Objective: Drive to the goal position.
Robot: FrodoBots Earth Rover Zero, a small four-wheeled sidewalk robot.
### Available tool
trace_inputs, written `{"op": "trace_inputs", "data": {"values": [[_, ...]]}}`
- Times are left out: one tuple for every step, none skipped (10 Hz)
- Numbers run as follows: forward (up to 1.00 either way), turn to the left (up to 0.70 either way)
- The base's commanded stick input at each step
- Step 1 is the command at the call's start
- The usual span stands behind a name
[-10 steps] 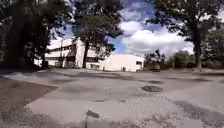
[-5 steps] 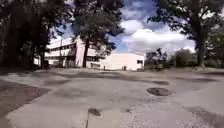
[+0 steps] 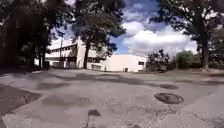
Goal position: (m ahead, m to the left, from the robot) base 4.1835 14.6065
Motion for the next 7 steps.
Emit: {"op": "trace_inputs", "data": {"values": [[0.7, 0.28], [0.7, 0.28], [0.7, 0.28], [0.7, 0.28], [0.7, 0.28], [0.7, 0.28], [0.7, 0.28]]}}
